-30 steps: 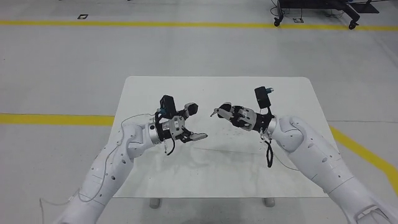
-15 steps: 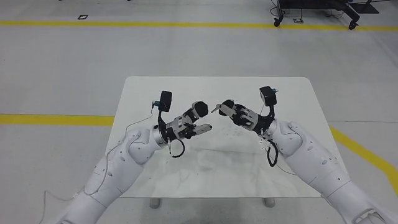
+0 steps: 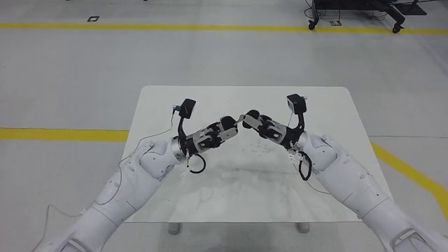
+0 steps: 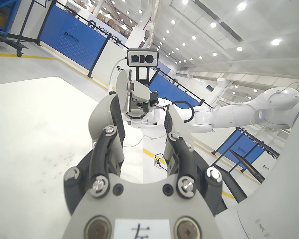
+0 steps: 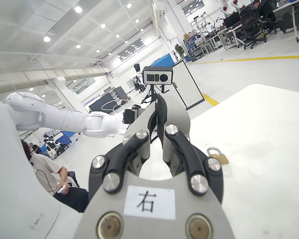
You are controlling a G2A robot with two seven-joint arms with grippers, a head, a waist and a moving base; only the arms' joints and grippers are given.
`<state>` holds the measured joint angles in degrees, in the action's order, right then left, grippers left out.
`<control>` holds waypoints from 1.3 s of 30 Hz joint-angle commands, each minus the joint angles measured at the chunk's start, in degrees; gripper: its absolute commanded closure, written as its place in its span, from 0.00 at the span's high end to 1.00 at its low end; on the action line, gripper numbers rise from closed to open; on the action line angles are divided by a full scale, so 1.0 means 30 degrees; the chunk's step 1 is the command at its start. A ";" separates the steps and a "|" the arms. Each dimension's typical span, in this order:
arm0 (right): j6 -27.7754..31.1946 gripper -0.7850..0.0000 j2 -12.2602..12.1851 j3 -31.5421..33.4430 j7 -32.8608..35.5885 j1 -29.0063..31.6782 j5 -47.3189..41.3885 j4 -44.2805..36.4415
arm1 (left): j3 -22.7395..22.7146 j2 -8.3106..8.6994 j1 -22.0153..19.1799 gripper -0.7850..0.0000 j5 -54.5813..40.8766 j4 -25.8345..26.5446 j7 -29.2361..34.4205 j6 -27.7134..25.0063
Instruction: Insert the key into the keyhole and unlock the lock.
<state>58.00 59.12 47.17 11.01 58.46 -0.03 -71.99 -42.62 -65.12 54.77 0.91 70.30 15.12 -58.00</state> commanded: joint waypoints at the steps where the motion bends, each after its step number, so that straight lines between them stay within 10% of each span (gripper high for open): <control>1: 0.0000 0.00 0.0052 0.0034 0.0203 -0.0020 -0.0160 0.0061 | -0.0028 -0.0054 -0.0017 0.43 -0.0034 -0.0096 0.0083 0.0000; 16: 0.0000 0.00 0.0399 0.0357 0.1367 0.0050 -0.0509 0.0166 | -0.0241 -0.0442 -0.0046 0.25 -0.0309 -0.0610 0.0570 0.0000; 19: 0.0000 0.00 0.0473 0.0416 0.1517 0.0062 -0.0512 0.0178 | -0.0398 -0.0501 -0.0002 0.00 -0.0392 -0.0678 0.0479 0.0000; 30: 0.0000 0.00 0.0654 0.0814 0.1922 0.0279 -0.0284 0.0042 | -0.0923 -0.0615 0.0254 0.00 -0.0361 -0.0586 0.0720 0.0000; 31: 0.0000 0.07 0.0661 0.0862 0.1967 0.0310 -0.0290 0.0013 | -0.0975 -0.0617 0.0274 0.00 -0.0375 -0.0572 0.0776 0.0000; 32: 0.0000 0.64 0.0664 0.0902 0.2049 0.0346 -0.0310 -0.0002 | -0.1049 -0.0614 0.0287 0.00 -0.0405 -0.0534 0.0825 0.0000; 33: 0.0000 1.00 0.0659 0.0961 0.2153 0.0370 -0.0329 0.0002 | -0.1134 -0.0604 0.0310 0.00 -0.0434 -0.0492 0.0882 0.0000; 39: 0.0000 1.00 0.0634 0.1088 0.2342 0.0381 -0.0322 0.0005 | -0.1944 -0.0435 0.0585 0.00 -0.0616 -0.0095 0.1233 0.0000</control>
<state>58.00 61.02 50.45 18.07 59.61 -1.00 -71.98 -47.96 -66.55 56.30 -0.84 69.76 18.58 -58.00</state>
